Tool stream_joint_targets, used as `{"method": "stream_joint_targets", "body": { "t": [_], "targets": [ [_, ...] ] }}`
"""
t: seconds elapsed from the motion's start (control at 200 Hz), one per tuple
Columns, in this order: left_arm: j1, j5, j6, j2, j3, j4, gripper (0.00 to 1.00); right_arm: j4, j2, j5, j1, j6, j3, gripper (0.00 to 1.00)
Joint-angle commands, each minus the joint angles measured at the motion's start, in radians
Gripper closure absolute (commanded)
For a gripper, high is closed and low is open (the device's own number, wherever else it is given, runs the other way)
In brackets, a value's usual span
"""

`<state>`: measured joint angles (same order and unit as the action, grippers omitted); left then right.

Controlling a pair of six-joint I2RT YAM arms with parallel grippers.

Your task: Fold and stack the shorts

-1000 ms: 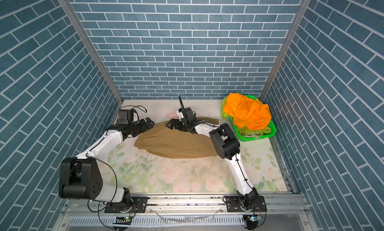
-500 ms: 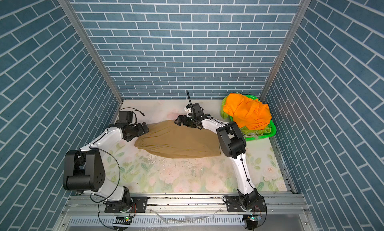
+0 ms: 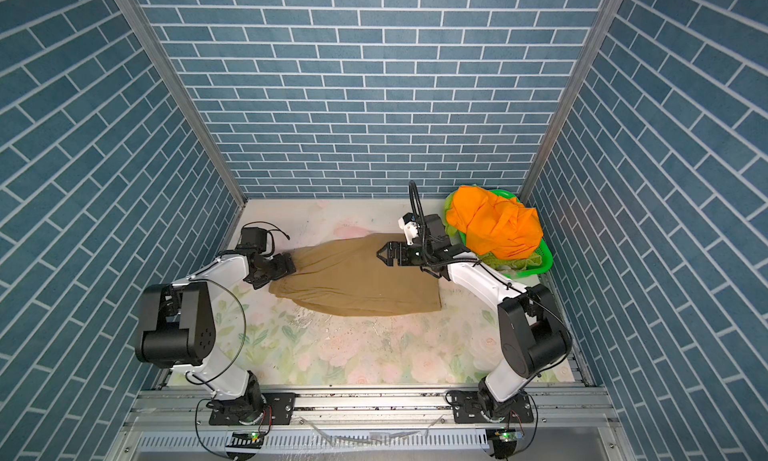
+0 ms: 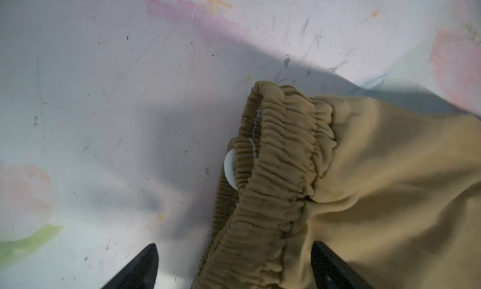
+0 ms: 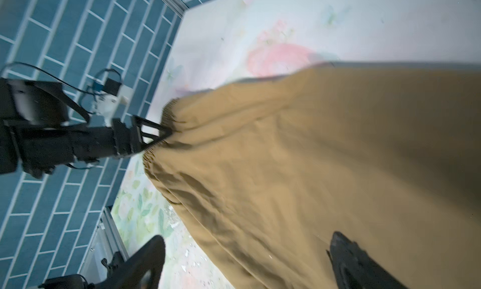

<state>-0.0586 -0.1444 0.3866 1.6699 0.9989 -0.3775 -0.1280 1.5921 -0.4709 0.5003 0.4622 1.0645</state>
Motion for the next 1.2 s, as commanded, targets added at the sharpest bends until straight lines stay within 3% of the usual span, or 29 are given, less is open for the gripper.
{"method": "stream_joint_targets", "body": {
  "t": [0.0, 0.22, 0.41, 0.515, 0.775, 0.995, 1.195],
  "targets": [
    [-0.009, -0.047, -0.009, 0.022, -0.019, 0.027, 0.1, -0.042, -0.052, 0.018, -0.031, -0.049, -0.078, 0.01],
    [-0.009, -0.075, -0.029, 0.066, -0.025, 0.032, 0.25, -0.057, -0.106, 0.044, -0.07, -0.068, -0.166, 0.01],
    [0.003, -0.057, -0.052, 0.098, -0.005, -0.002, 0.45, -0.062, -0.128, 0.058, -0.098, -0.065, -0.195, 0.01],
    [0.015, -0.039, -0.056, 0.11, -0.008, -0.008, 0.47, -0.056, -0.146, 0.061, -0.111, -0.062, -0.208, 0.01],
    [0.053, -0.02, -0.079, 0.095, 0.02, -0.045, 0.79, -0.062, -0.162, 0.08, -0.132, -0.053, -0.223, 0.01],
    [0.091, 0.003, -0.085, 0.075, 0.083, -0.114, 0.96, -0.042, -0.17, 0.084, -0.141, -0.027, -0.244, 0.01],
    [0.141, 0.047, -0.094, 0.034, 0.165, -0.194, 1.0, 0.001, -0.178, 0.054, -0.14, 0.029, -0.256, 0.01]
  ]
}}
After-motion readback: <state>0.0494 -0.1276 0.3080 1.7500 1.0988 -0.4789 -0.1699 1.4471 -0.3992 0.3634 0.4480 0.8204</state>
